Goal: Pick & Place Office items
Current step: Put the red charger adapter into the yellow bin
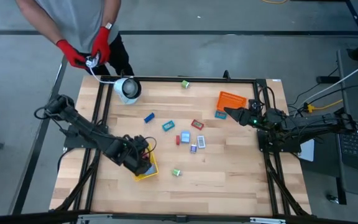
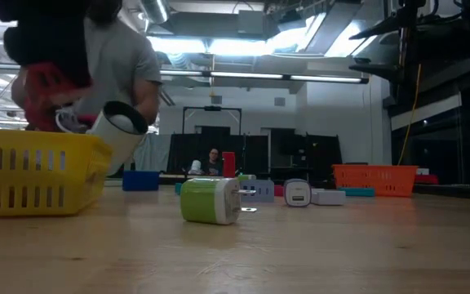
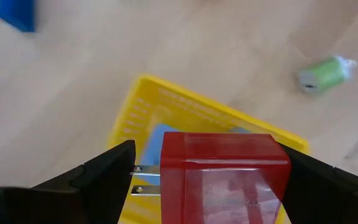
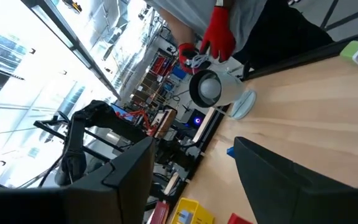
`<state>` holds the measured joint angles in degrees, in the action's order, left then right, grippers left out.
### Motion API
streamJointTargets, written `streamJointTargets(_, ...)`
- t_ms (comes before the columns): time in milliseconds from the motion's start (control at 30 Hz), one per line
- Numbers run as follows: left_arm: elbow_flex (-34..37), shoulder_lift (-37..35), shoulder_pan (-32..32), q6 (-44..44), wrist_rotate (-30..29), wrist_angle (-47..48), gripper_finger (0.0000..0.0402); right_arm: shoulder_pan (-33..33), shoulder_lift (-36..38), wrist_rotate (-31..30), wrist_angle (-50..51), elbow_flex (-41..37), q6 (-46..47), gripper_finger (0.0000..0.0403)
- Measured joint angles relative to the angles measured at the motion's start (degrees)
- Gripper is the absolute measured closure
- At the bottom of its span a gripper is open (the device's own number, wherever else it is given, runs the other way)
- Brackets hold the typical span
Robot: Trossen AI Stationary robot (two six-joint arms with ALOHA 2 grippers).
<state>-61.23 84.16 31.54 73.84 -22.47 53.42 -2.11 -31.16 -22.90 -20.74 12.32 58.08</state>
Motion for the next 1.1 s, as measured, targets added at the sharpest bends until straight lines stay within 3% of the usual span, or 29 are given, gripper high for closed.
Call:
streamJointTargets(533,12.3,0.2,3.5,5.8,3.3,-15.3,0.0070,0.0,-0.2,-0.2,1.6,0.0,1.6,0.0176)
streamJointTargets(700,13.3,0.0,4.3,7.5,4.2,-12.9,0.0070,0.0,-0.6,-0.2,2.0,0.0,2.2,0.0176)
streamJointTargets(800,14.8,1.0,3.7,9.2,9.5,-7.7,0.0071,0.0,-1.1,-0.2,2.2,0.0,3.0,0.0176)
streamJointTargets(900,17.0,0.5,2.8,9.8,12.4,-8.8,0.0071,0.0,-1.7,-0.2,2.4,0.0,3.0,0.0176)
streamJointTargets(1100,18.5,-0.7,2.9,8.3,10.8,-13.5,0.0071,0.0,-3.0,-0.1,2.5,0.0,4.5,0.0176)
